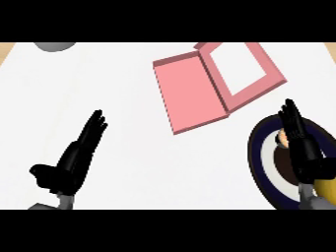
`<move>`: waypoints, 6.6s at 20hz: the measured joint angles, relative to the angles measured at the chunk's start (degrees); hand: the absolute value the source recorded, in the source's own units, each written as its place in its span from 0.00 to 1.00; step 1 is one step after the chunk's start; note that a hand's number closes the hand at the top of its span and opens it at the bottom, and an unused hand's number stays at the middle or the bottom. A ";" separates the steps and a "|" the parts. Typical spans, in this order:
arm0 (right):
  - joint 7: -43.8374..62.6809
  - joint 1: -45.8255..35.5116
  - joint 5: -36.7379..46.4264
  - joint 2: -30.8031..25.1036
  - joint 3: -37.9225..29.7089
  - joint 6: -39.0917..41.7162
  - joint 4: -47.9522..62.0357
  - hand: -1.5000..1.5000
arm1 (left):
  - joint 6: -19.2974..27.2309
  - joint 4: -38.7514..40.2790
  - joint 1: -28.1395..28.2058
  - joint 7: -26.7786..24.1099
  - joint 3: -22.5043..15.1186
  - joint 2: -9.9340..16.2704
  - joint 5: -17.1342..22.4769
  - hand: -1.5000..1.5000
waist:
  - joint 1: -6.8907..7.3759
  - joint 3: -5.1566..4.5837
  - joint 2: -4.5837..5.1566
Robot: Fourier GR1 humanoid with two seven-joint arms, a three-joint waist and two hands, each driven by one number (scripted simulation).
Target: Pick the cupcake from the plate and place it in the cardboard box
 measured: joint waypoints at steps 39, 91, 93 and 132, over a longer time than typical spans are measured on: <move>10.47 -19.22 25.36 -30.67 5.87 40.86 5.79 0.00 | 6.61 -0.57 0.86 10.09 7.43 8.04 -13.09 0.50 | -1.13 -0.68 -1.15; 4.82 -15.00 60.82 -7.35 -7.11 41.20 16.00 1.00 | -5.36 -2.88 0.68 12.32 19.46 -2.93 -24.92 0.50 | -1.18 -0.66 -1.07; 3.73 -15.82 62.28 -7.17 -7.28 37.97 17.18 1.00 | -5.26 -2.19 0.34 11.88 19.53 -3.25 -25.24 0.50 | -1.11 -0.63 -1.03; 41.53 -20.13 63.40 12.99 -8.25 25.56 -28.46 1.00 | -6.83 -3.81 1.06 12.61 20.85 -4.36 -26.19 0.50 | -1.05 -0.64 -1.11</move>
